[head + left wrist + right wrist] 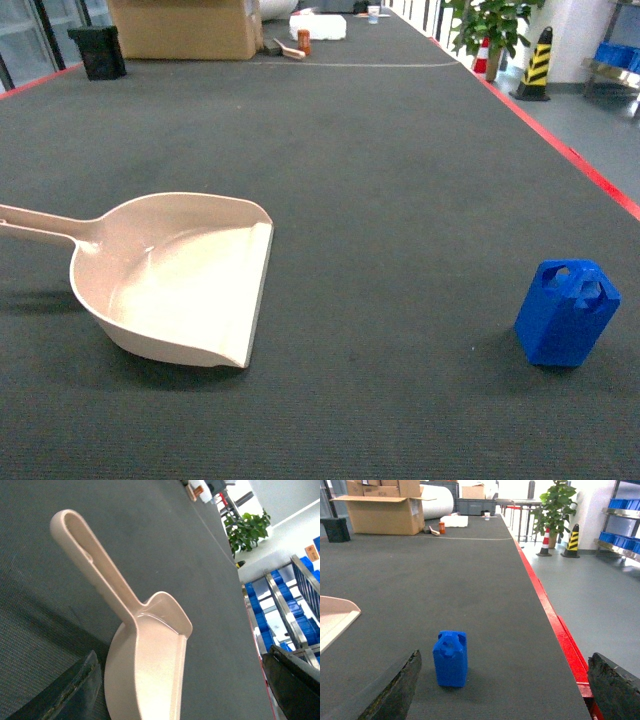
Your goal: Place part in tray to right shelf
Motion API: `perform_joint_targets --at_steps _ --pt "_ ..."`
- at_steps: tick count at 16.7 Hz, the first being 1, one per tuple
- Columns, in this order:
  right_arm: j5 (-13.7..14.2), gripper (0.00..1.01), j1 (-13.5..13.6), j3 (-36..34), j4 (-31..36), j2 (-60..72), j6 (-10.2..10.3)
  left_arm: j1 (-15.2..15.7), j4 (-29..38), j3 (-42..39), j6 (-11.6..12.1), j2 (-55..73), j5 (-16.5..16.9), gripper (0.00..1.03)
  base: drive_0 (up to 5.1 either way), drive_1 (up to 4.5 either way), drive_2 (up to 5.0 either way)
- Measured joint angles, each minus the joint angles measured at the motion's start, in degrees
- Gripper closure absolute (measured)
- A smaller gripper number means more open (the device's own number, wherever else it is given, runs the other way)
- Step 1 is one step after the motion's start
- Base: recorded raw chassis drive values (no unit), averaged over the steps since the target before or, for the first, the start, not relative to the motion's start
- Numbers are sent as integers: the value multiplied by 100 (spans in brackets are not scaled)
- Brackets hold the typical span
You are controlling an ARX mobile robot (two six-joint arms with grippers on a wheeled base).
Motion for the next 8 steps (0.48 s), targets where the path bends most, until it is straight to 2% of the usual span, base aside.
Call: perform_joint_targets --at_steps 8 --pt "0 3 0 0 0 0 -2 20 181 597 -348 1281 120 5 0 0 0"
